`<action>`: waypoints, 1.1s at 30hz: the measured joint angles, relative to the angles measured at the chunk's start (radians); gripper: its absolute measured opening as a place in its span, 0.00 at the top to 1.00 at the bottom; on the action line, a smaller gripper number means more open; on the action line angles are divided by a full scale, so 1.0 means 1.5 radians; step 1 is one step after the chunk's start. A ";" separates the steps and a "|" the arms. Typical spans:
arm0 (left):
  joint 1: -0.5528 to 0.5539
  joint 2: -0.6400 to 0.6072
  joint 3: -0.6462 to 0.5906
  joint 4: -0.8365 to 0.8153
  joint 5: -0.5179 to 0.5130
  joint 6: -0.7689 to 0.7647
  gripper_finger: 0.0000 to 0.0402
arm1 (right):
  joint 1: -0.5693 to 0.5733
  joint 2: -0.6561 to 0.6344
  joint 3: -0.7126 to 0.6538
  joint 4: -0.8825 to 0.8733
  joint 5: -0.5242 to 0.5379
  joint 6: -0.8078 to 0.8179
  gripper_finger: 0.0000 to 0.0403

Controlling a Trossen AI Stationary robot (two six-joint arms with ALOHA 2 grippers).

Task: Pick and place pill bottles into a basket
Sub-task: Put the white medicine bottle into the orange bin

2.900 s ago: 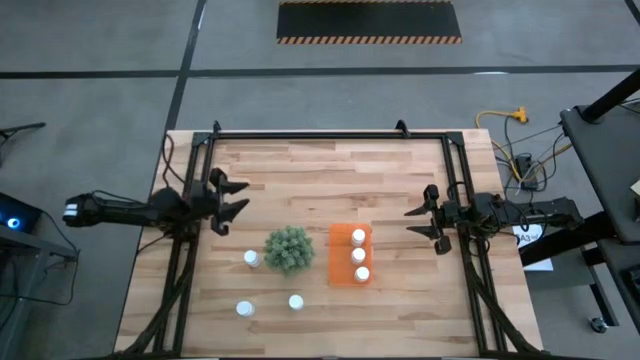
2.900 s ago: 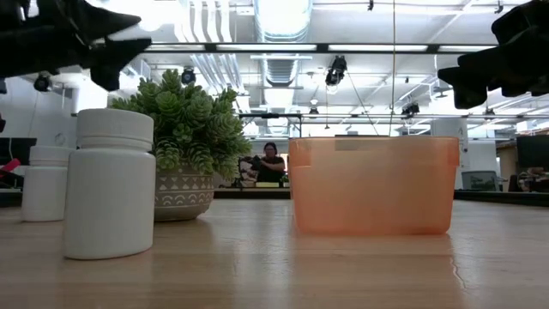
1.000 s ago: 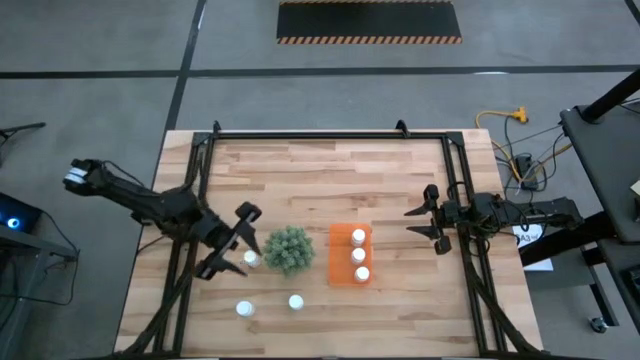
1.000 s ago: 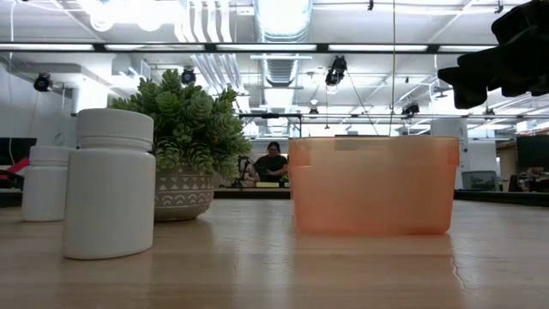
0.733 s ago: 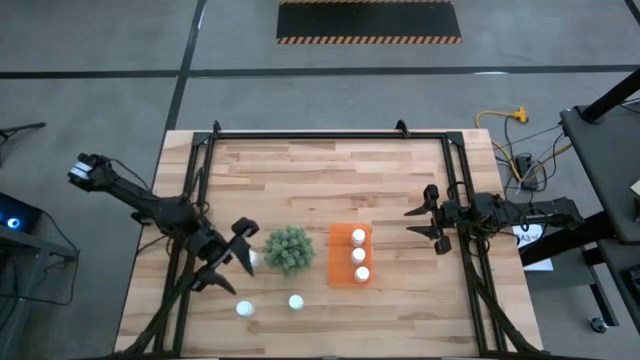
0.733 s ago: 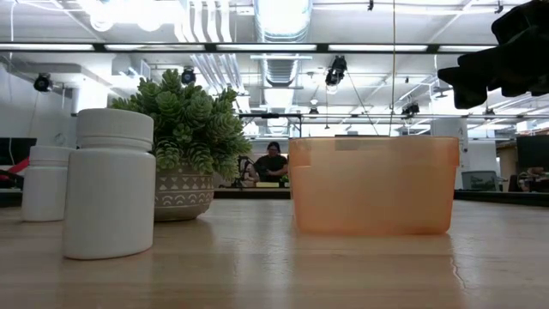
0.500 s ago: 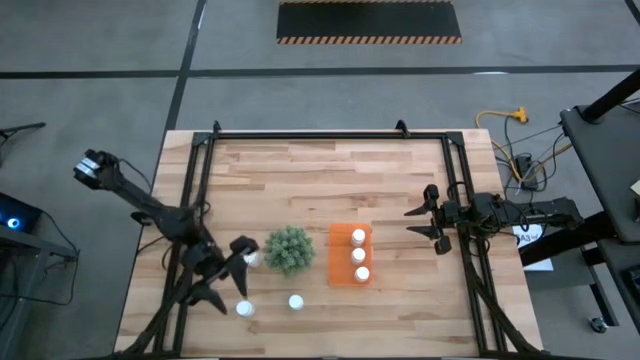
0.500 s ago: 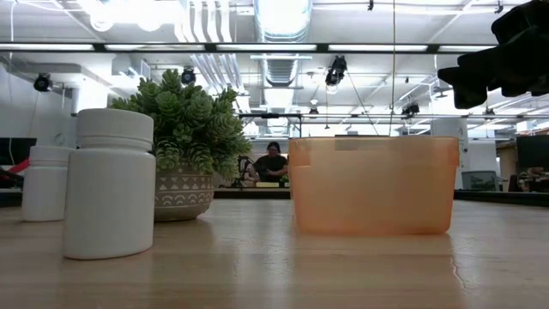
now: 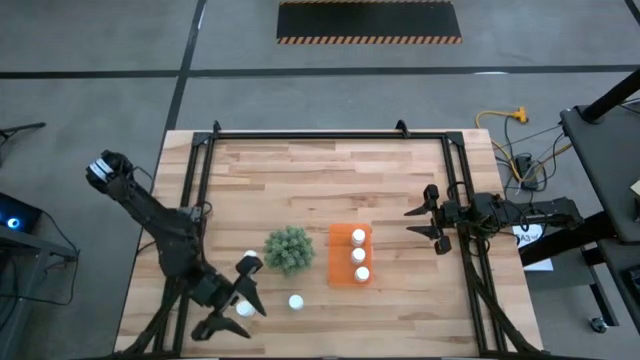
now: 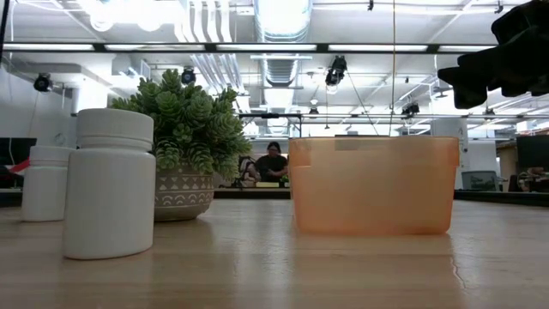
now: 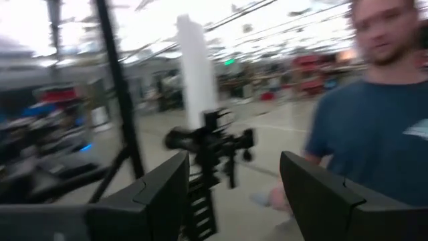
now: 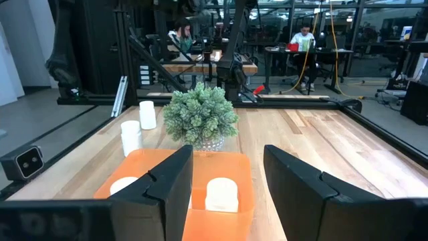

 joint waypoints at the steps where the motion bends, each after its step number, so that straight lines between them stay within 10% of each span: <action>1: -0.012 0.009 0.010 -0.013 -0.038 0.000 0.46 | 0.000 0.000 0.000 0.000 0.000 0.001 0.57; 12: -0.132 0.103 0.151 -0.261 -0.378 -0.015 0.46 | 0.000 0.000 0.000 0.000 0.000 -0.001 0.57; 24: -0.140 0.160 0.361 -0.812 -0.317 -0.419 0.46 | 0.000 0.000 0.000 0.000 0.000 -0.001 0.57; 33: -0.140 0.180 0.411 -0.936 -0.249 -0.459 0.46 | 0.000 0.000 0.000 0.000 0.000 -0.001 0.57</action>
